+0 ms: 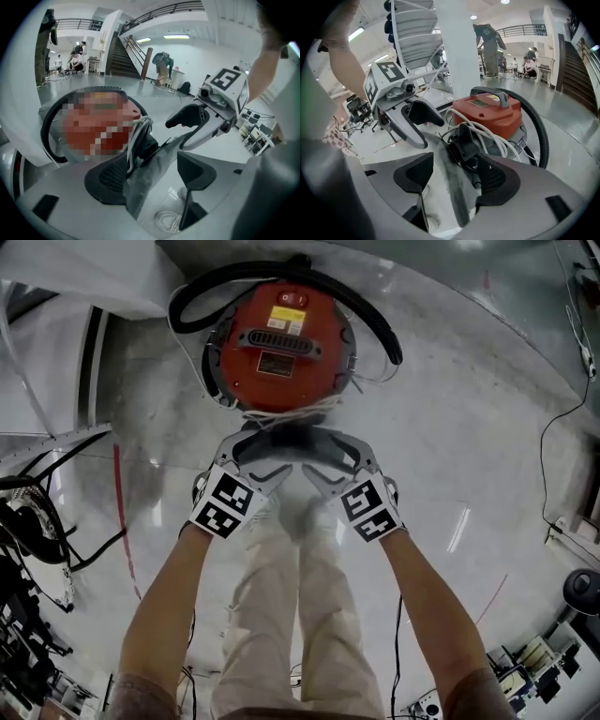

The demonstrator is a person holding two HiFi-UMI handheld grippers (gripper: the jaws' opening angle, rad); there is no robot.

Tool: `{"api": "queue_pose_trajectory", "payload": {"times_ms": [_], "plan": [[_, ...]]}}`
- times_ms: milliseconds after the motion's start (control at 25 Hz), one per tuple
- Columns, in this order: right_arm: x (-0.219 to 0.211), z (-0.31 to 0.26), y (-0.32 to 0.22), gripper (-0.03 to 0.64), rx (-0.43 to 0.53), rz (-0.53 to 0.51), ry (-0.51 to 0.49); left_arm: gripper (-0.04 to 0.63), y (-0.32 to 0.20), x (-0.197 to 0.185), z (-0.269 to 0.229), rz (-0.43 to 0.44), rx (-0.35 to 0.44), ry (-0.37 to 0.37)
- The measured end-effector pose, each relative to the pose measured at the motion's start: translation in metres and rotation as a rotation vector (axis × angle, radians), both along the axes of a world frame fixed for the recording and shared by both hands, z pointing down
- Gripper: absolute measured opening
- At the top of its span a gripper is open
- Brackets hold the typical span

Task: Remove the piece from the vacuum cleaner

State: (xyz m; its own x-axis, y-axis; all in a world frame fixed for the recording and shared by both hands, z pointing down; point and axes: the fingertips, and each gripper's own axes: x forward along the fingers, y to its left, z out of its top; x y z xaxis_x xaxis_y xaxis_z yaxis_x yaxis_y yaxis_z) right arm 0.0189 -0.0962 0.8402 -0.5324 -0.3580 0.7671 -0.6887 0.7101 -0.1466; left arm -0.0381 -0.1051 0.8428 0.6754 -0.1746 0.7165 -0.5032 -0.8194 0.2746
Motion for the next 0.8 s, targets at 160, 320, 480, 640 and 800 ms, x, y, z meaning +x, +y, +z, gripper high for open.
{"api": "queue_pose_trajectory", "payload": {"times_ms": [160, 320, 480, 640, 800], "plan": [[-0.005, 0.017, -0.001, 0.261, -0.043, -0.078, 0.029, 0.325, 0.008, 0.005, 0.020, 0.077, -0.022, -0.058], [-0.011, 0.033, 0.004, 0.261, -0.085, -0.166, 0.061, 0.325, 0.007, 0.009, 0.032, 0.123, -0.023, -0.090], [-0.011, 0.040, 0.006, 0.259, -0.094, -0.194, 0.076, 0.313, 0.008, 0.013, 0.036, 0.171, -0.001, -0.108], [-0.014, 0.042, 0.009, 0.259, -0.100, -0.203, 0.073, 0.272, 0.011, 0.015, 0.038, 0.198, 0.001, -0.113], [-0.016, 0.045, 0.013, 0.225, -0.110, -0.213, 0.069, 0.262, 0.014, 0.017, 0.040, 0.203, -0.025, -0.105]]}}
